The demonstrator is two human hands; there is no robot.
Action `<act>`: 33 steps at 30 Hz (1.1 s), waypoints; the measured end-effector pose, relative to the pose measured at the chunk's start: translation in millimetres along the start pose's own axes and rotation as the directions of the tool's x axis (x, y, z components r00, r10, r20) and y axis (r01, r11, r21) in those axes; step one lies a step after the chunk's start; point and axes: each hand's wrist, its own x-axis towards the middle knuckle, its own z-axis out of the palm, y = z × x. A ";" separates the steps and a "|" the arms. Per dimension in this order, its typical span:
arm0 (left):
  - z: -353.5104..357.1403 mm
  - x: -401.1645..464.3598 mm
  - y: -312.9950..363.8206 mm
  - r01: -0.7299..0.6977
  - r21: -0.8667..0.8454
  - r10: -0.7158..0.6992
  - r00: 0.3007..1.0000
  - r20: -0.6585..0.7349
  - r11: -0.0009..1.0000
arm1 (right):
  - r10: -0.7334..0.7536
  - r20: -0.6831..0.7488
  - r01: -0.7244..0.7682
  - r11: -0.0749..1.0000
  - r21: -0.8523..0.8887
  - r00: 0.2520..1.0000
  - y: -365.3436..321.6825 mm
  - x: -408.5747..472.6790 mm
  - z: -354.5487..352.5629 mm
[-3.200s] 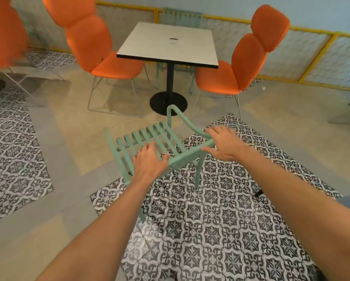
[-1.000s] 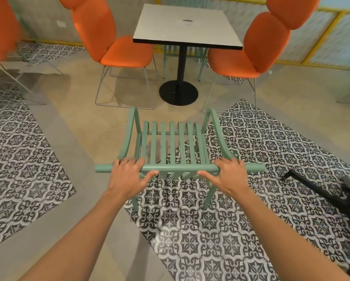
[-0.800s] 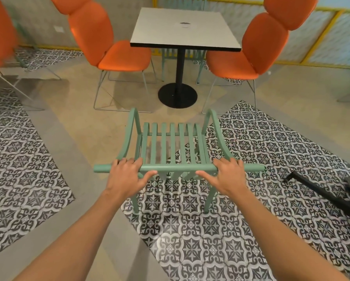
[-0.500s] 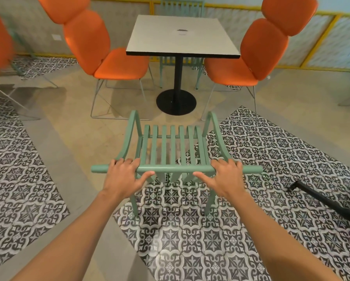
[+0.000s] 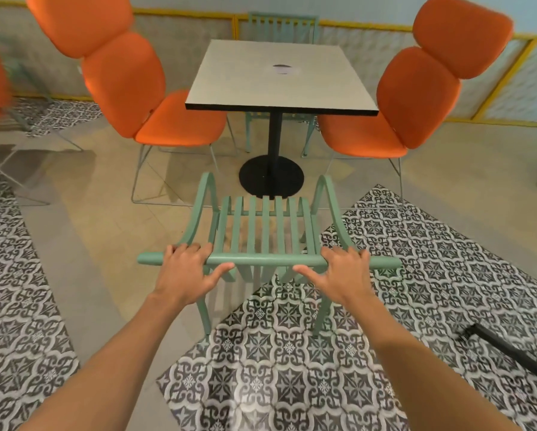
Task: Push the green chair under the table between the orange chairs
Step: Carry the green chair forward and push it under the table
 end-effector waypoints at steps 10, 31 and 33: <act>18.1 122.0 -24.2 -0.004 0.004 0.004 1.000 0.004 1.000 | 0.011 -0.024 -0.011 1.000 -0.004 1.000 8.9 116.0 23.0; 53.4 342.8 -37.8 -0.007 -0.079 0.008 1.000 0.008 0.997 | 0.046 0.142 -0.051 0.998 0.032 0.989 50.1 331.4 45.0; 54.9 357.8 -36.3 0.001 -0.074 0.000 1.000 0.012 0.997 | 0.039 0.135 -0.044 0.998 0.037 0.990 55.4 347.4 47.8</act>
